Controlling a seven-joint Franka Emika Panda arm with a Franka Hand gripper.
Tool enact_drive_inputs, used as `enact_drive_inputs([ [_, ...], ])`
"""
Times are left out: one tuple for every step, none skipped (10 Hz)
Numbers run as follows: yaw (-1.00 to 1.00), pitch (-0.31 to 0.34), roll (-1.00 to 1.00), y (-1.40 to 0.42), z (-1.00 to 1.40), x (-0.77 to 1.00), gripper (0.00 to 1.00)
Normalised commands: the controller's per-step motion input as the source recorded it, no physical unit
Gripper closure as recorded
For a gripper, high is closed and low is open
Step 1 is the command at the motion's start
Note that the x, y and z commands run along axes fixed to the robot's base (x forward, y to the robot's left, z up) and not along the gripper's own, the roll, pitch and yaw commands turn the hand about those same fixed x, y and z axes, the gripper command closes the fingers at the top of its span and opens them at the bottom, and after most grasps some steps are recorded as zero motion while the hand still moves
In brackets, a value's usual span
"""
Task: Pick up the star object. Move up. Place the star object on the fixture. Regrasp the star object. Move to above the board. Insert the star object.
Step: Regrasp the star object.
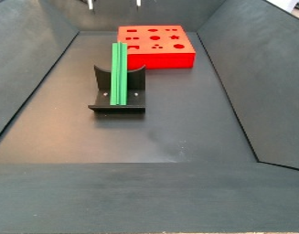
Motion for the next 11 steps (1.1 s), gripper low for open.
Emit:
enact_drive_inputs([
  [0.05, -0.088, 0.07, 0.03, -1.0, 0.06, 0.0],
  [0.02, -0.094, 0.06, 0.03, -1.0, 0.07, 0.0],
  [0.0, -0.09, 0.06, 0.03, -1.0, 0.07, 0.0],
  [-0.01, -0.08, 0.06, 0.02, -1.0, 0.07, 0.0],
  [-0.02, -0.07, 0.06, 0.02, -1.0, 0.08, 0.0],
  [-0.03, -0.048, 0.06, 0.02, -1.0, 0.09, 0.0],
  [-0.03, -0.038, 0.06, 0.01, -0.93, 0.1, 0.0],
  [-0.02, -0.009, 0.07, 0.0, -0.67, 0.09, 0.0],
  [-0.02, 0.002, 0.07, 0.0, -0.57, 0.08, 0.0],
  [0.0, 0.017, 0.07, 0.0, -0.38, 0.08, 0.0],
  [0.01, 0.022, 0.07, 0.0, -0.24, 0.08, 0.0],
])
